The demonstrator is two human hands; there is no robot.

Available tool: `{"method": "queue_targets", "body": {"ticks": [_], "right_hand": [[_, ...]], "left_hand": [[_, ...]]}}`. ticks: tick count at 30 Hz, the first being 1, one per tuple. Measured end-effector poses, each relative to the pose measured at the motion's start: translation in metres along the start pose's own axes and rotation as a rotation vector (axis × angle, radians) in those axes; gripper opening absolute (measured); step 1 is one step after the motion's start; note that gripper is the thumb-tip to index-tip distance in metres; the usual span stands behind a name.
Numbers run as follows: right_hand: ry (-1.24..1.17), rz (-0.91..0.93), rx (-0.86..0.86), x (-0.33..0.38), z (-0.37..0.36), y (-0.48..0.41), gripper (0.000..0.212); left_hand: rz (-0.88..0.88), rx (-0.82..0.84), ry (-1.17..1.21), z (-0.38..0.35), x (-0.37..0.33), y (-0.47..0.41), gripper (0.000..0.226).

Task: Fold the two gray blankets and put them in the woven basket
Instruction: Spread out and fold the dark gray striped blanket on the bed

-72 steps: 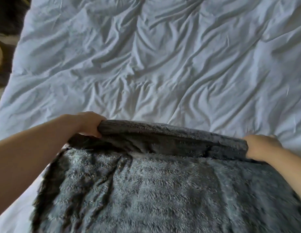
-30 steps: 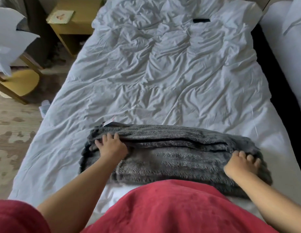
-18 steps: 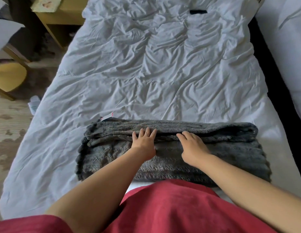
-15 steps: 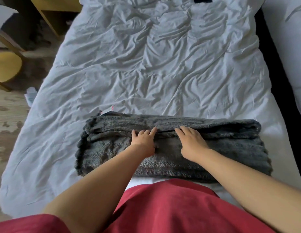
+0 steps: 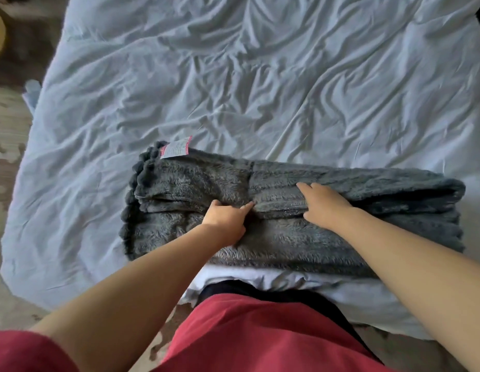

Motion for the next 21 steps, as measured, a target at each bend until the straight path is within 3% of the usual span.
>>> {"method": "queue_targets", "body": {"ticks": [4,7,11,15,17,21], "right_hand": [[0.087,-0.051,-0.049,-0.031,0.002,0.007,0.056],[0.194,-0.124,-0.113,-0.082,0.013,0.024,0.047],[0.235,-0.209,-0.083,-0.165,0.018,0.057,0.037],[0.245,-0.138,-0.139,-0.218,0.003,0.1,0.045],[0.167,-0.075,-0.154,-0.233,-0.01,0.124,0.045],[0.037,0.107,-0.201,-0.24,-0.035,0.158,0.039]], "left_hand": [[0.147,0.019,0.132,0.008,-0.014,-0.01,0.048],[0.278,-0.046,0.178,0.015,-0.014,-0.011,0.05],[0.467,0.022,0.105,0.03,-0.03,-0.014,0.056],[0.776,0.057,0.125,0.056,-0.088,-0.014,0.058],[0.756,-0.029,0.235,0.067,-0.142,-0.015,0.057],[0.399,-0.205,0.431,0.081,-0.279,-0.02,0.051]]}}
Point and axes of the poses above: each hand's wrist, its own y-axis away from the middle knuckle, its own z-axis out of the back of the hand, x = y × z, the point moved 3 cm from there along -y, towards the middle knuckle, and after that the axes turned 15 degrees about z, right-handed, at the moved point
